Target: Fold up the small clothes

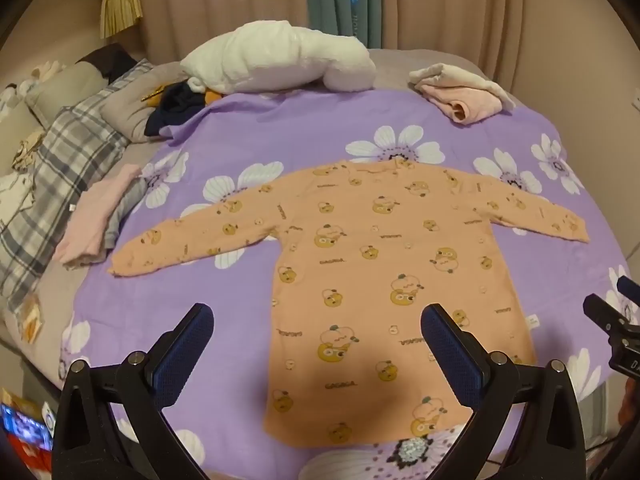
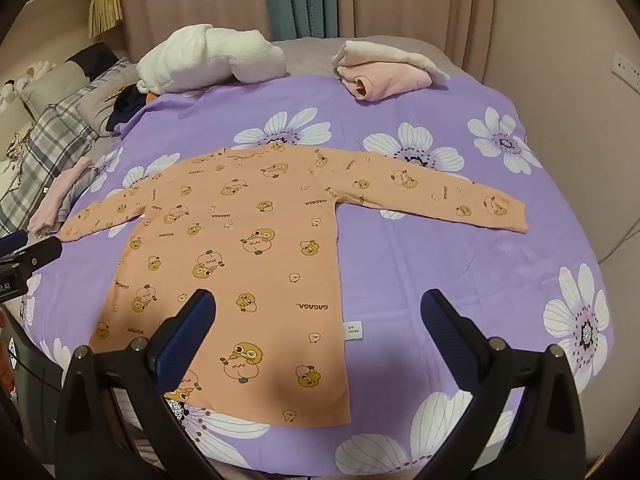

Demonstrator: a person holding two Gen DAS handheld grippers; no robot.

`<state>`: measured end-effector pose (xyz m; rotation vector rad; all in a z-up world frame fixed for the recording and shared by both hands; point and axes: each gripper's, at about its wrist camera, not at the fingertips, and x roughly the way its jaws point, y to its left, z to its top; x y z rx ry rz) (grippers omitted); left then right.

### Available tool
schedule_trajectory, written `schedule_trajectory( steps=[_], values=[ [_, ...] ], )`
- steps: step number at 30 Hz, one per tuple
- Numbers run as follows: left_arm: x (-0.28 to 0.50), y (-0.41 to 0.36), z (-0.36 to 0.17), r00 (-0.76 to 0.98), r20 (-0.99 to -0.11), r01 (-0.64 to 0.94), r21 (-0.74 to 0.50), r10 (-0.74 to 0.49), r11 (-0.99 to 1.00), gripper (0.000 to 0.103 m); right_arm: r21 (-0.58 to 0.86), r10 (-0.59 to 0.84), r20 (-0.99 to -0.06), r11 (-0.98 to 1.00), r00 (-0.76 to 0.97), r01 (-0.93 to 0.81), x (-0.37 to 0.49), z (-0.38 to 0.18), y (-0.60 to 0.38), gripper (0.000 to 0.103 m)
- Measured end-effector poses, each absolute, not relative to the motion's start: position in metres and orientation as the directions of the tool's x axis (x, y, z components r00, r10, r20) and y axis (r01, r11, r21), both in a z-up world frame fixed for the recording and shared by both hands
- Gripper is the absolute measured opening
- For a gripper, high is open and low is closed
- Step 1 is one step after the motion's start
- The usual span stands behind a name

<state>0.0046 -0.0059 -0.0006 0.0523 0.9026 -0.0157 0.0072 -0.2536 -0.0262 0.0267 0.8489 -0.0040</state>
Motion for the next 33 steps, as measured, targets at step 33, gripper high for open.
schedule_trajectory(
  steps=[33],
  values=[
    [0.0, -0.006, -0.004, 0.623, -0.782, 0.046, 0.038, 0.001, 0.998, 0.102, 0.03, 0.019, -0.748, 1.0, 0.663, 0.006, 0.009, -0.022, -0.25, 0.103]
  ],
)
